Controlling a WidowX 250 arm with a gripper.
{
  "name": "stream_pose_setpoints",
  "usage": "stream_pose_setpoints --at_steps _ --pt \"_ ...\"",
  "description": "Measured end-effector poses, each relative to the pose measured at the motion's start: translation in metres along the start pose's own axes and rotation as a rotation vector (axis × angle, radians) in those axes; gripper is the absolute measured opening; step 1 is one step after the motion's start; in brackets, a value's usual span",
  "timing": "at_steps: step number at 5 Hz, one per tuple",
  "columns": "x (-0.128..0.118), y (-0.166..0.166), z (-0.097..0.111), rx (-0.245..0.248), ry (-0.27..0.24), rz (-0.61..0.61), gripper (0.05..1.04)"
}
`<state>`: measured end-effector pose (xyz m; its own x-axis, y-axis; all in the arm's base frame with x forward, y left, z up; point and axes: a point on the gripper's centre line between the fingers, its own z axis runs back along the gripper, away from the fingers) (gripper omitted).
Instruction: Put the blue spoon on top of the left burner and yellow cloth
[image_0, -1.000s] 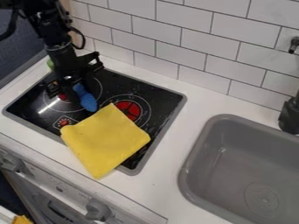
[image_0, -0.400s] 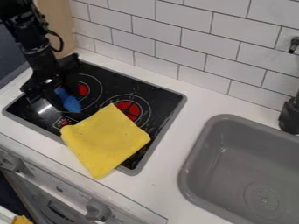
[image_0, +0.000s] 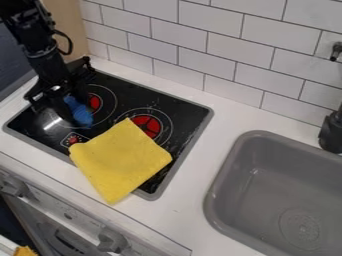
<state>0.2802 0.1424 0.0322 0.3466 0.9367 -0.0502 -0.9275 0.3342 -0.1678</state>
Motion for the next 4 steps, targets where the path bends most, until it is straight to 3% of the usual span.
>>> stream_pose_setpoints --at_steps 4 --pt "0.013 -0.014 -0.013 0.030 0.020 -0.024 0.437"
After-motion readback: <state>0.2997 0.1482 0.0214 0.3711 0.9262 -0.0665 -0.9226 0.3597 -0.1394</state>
